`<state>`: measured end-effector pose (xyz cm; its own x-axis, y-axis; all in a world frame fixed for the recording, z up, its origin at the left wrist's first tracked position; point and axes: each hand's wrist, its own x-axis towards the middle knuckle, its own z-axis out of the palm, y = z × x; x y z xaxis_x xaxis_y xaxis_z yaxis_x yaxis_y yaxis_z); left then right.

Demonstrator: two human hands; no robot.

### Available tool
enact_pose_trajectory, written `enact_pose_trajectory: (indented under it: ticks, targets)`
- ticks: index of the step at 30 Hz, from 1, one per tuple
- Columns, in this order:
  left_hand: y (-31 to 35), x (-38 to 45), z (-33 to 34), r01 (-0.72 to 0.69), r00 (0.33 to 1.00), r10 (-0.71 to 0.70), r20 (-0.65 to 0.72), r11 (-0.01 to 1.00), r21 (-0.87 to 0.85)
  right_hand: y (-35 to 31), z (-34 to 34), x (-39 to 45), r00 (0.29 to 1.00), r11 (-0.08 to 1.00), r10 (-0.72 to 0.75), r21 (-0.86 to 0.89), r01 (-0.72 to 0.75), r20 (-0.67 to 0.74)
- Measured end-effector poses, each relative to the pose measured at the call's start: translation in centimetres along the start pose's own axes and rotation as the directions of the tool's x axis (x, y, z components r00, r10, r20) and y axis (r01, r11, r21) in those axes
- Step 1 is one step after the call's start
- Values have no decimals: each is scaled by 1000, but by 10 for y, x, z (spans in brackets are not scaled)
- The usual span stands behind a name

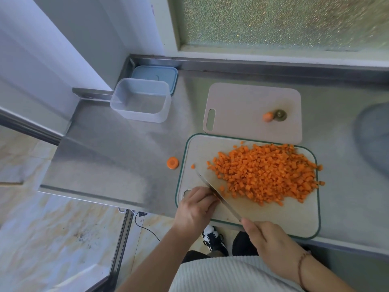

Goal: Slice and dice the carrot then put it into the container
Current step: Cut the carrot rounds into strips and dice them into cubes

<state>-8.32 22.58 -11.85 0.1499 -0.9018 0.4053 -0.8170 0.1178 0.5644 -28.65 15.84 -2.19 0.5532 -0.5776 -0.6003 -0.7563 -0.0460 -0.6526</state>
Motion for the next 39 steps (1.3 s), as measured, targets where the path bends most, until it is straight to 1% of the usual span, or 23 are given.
enact_pose_trajectory:
  ticks: [5,13,17,21,24,29,30,32,34,35,36,37,38,39]
  targets:
    - [1,0,0,17,1000,-17,24,1000,5,-9,3,13,998,997,55,-49,-54,30]
    - [2,0,-2,35,999,-35,21,999,12,1,4,2,1000,999,9,40,-10,16]
    - [4,1,-1,59,998,-59,-9,998,3,3,6,2,999,999,34,33,-35,30]
    - [2,2,-3,52,999,-52,-14,999,-14,-3,8,8,996,998,68,7,-69,51]
    - [-2,4,-3,68,997,-68,-39,998,-15,0,4,10,995,994,72,72,-77,72]
    - [4,17,3,113,991,-113,-73,994,-7,5,-17,-6,997,978,60,196,-68,46]
    - [4,19,5,107,992,-106,-69,994,3,5,-22,-10,999,984,46,173,-49,17]
    - [5,21,5,121,990,-119,-73,993,15,9,-33,-17,999,999,25,42,-23,-43]
    - [10,20,-6,220,965,-222,-142,975,-30,12,-46,-21,997,987,9,-159,-22,-82]
    - [15,20,-15,259,944,-268,-194,963,-70,11,-53,-22,997,956,3,-291,-27,-82]
    - [22,21,-25,247,933,-263,-243,964,-97,10,-57,-21,997,903,-10,-430,-23,-74]
    - [30,25,-33,190,942,-212,-261,976,-106,11,-61,-19,998,837,-30,-548,-6,-57]
    - [37,31,-38,113,965,-133,-227,988,-101,11,-63,-16,997,782,-66,-623,23,-45]
    - [43,39,-41,39,989,-50,-138,996,-81,12,-64,-13,995,735,-94,-676,52,-25]
